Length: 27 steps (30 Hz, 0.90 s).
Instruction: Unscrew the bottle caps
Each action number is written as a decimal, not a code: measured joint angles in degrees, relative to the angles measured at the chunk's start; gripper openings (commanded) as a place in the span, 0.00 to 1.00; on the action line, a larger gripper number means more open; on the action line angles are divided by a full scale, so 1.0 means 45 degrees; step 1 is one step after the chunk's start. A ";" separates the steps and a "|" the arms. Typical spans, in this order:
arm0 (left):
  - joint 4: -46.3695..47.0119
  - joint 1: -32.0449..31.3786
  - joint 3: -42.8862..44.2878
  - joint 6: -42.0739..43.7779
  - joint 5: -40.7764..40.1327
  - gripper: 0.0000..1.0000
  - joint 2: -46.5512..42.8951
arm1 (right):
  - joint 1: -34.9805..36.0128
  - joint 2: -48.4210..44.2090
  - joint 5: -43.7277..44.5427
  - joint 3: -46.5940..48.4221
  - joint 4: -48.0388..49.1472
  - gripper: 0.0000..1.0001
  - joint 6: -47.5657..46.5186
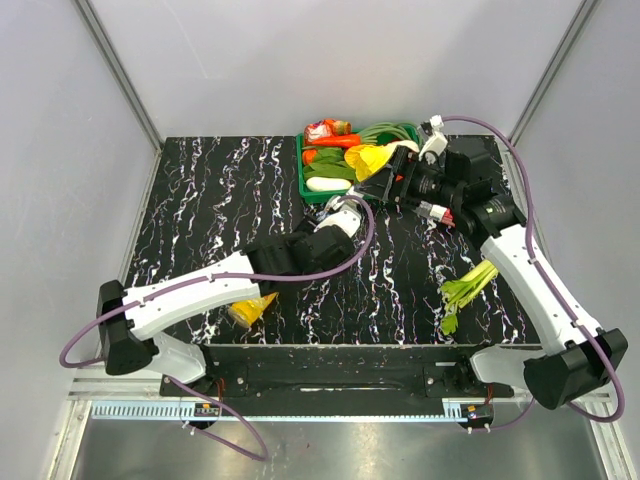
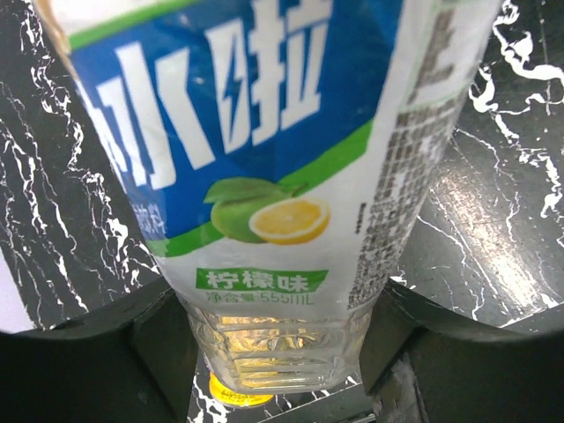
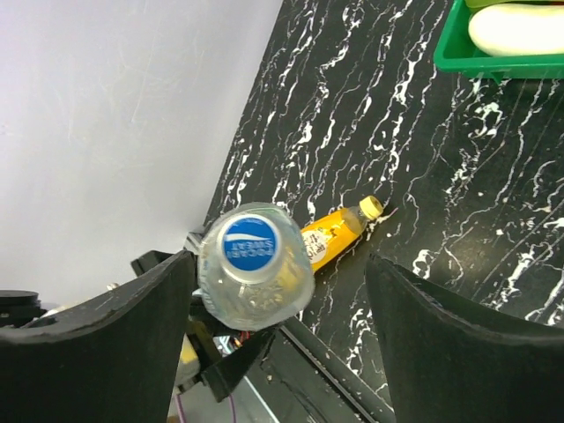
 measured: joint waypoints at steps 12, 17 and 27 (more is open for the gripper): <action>-0.0602 -0.0189 0.0563 -0.0039 -0.0418 0.20 0.0665 | 0.0219 0.1010 -0.0539 0.0073 0.0151 0.52 0.0593; -0.0821 -0.0214 0.0719 -0.0063 -0.0427 0.20 0.0923 | 0.0267 0.1025 -0.0544 0.0073 0.0141 0.26 0.0733; -0.0913 -0.0238 0.0733 -0.0189 -0.0432 0.20 0.0942 | 0.0277 0.1025 -0.0622 0.0073 0.0126 0.00 0.0622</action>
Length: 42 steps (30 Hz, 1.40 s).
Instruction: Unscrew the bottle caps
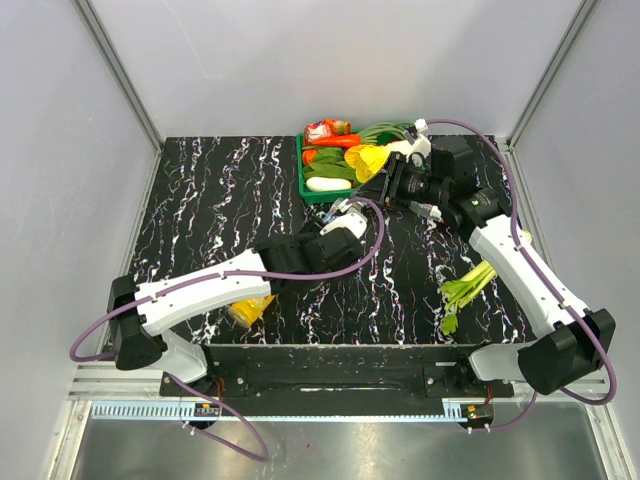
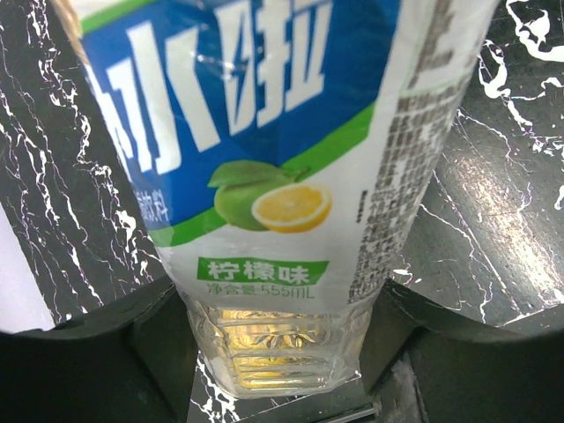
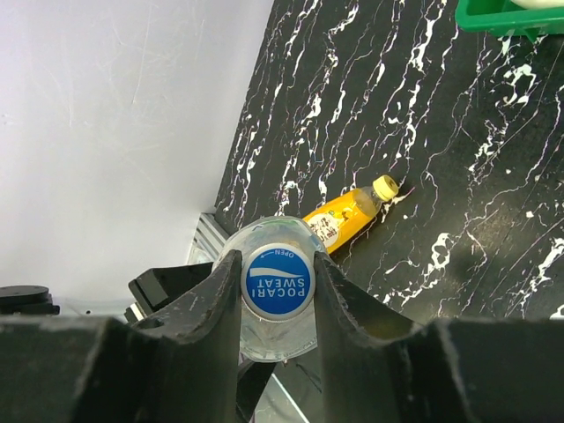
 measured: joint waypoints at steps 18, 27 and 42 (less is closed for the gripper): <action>0.3599 0.1768 -0.2982 0.0865 0.6625 0.18 -0.3546 | 0.0155 -0.0903 -0.1423 -0.0019 0.0398 0.00 -0.2113; 0.4784 0.2098 -0.3769 0.1273 0.9622 0.19 -0.4765 | 0.0136 -0.1914 -0.3507 -0.0311 0.1530 0.00 -0.3502; 0.6266 0.2103 -0.3793 0.1831 1.2682 0.19 -0.4580 | -0.0015 -0.2934 -0.6756 -0.1234 0.5450 0.01 -0.3444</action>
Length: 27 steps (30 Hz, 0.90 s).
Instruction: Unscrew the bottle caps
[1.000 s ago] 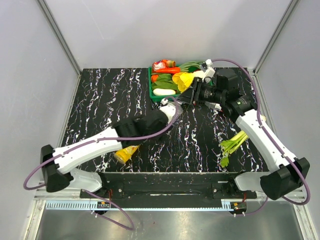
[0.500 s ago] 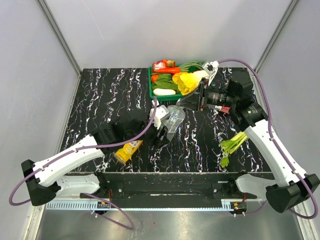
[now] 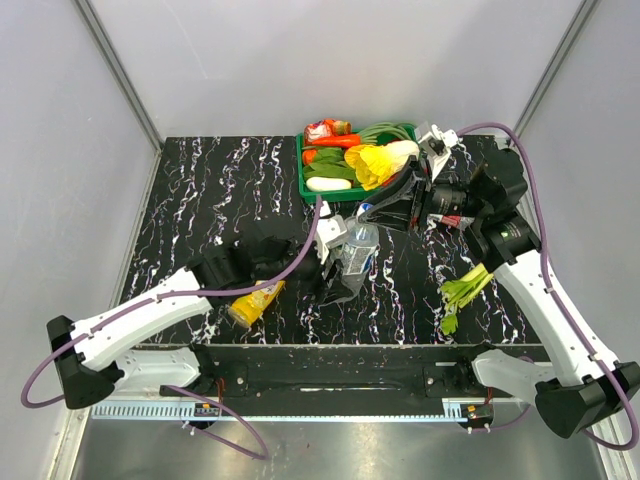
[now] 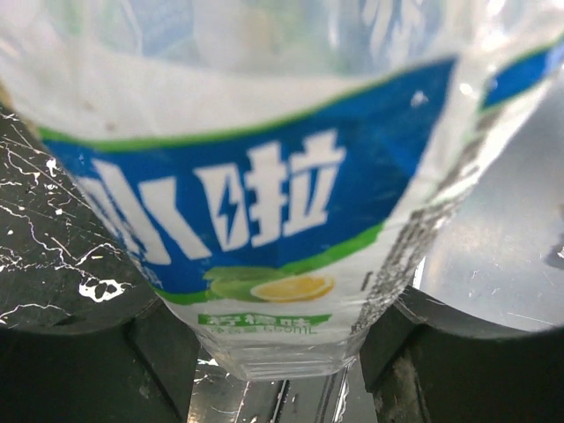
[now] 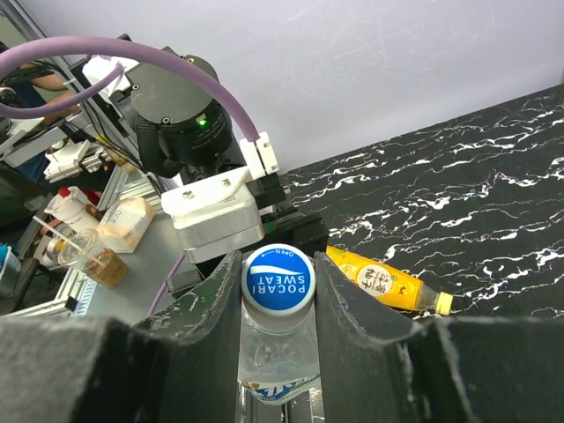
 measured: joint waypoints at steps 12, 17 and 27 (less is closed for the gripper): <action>-0.0427 0.0005 -0.0257 -0.0117 -0.0102 0.19 0.0194 | 0.0044 -0.0597 0.1005 -0.0039 -0.0019 1.00 0.0044; -0.0845 0.0005 -0.0374 -0.0155 -0.0374 0.19 0.0248 | 0.0049 -0.1030 0.2657 0.0243 -0.0282 1.00 0.0087; -0.1885 -0.0010 0.0049 -0.0335 -0.2856 0.18 0.0986 | 0.0053 -0.0549 0.6149 0.1103 -0.2545 0.99 0.0355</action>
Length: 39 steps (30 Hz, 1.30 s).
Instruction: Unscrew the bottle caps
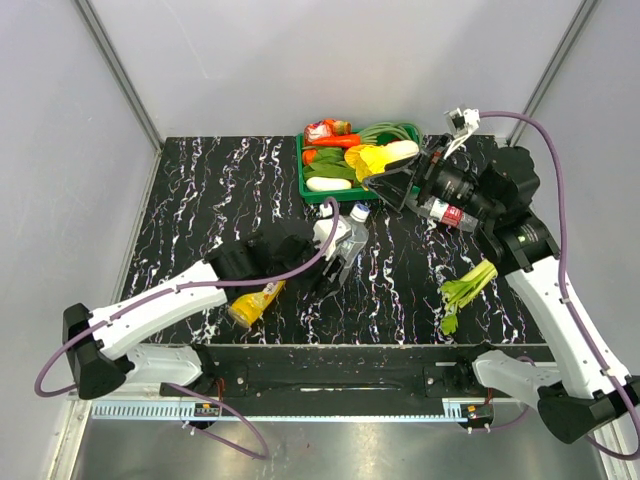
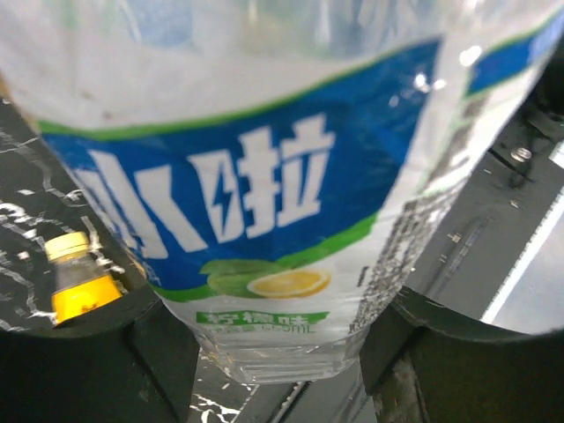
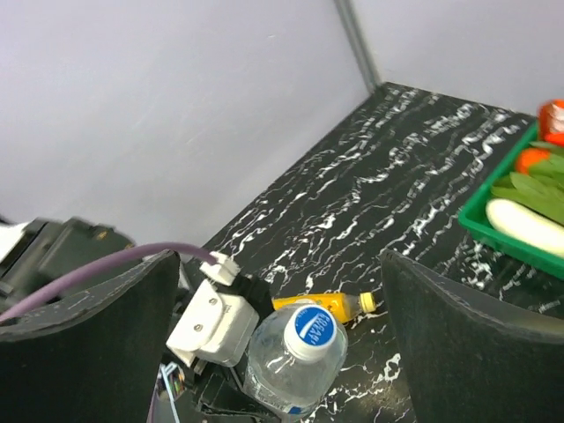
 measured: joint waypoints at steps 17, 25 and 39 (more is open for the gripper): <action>-0.2589 -0.1341 0.3342 -0.0291 -0.6926 0.16 0.2603 | -0.0005 0.2127 0.2992 0.1316 -0.3585 0.90 0.1491; -0.3410 -0.1719 0.4609 -0.0238 -0.8626 0.16 0.4017 | -0.0005 0.2317 0.2705 0.1316 -0.3847 0.63 0.1899; -0.3725 -0.1729 0.5032 -0.0141 -0.9112 0.16 0.4265 | -0.0005 0.2419 0.2356 0.1311 -0.3847 0.45 0.2074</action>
